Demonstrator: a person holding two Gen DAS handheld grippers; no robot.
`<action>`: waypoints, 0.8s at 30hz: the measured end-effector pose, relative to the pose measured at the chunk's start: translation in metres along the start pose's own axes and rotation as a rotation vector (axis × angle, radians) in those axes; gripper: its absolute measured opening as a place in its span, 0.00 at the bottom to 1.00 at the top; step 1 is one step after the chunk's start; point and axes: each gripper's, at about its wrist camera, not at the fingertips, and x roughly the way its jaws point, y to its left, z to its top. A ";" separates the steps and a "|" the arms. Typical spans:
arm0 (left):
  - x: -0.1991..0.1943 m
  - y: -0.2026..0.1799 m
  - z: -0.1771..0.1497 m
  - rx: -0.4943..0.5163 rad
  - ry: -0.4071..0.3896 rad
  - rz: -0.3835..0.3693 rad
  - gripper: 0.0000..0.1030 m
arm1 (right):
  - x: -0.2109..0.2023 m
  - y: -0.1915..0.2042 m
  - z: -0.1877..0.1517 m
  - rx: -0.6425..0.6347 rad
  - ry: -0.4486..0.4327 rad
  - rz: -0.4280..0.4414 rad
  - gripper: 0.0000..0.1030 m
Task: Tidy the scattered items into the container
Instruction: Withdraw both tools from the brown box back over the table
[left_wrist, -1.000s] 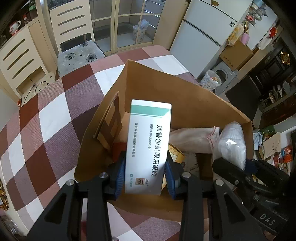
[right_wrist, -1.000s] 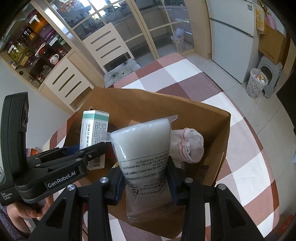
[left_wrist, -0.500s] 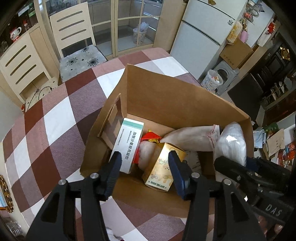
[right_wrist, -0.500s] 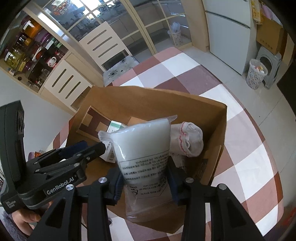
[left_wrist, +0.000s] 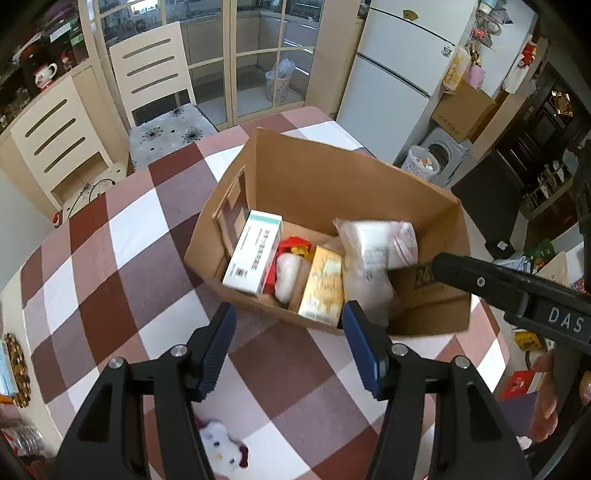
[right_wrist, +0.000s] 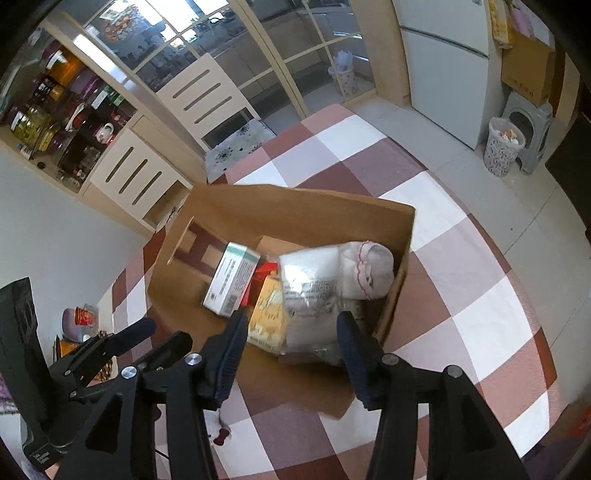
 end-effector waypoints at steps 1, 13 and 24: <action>-0.004 0.000 -0.004 -0.003 -0.001 0.000 0.60 | -0.004 0.003 -0.004 -0.012 -0.003 -0.003 0.50; -0.041 -0.005 -0.042 -0.006 -0.018 0.022 0.68 | -0.047 0.019 -0.043 -0.089 -0.029 0.008 0.50; -0.057 -0.009 -0.082 -0.010 0.007 0.044 0.68 | -0.062 0.030 -0.084 -0.156 0.010 -0.012 0.50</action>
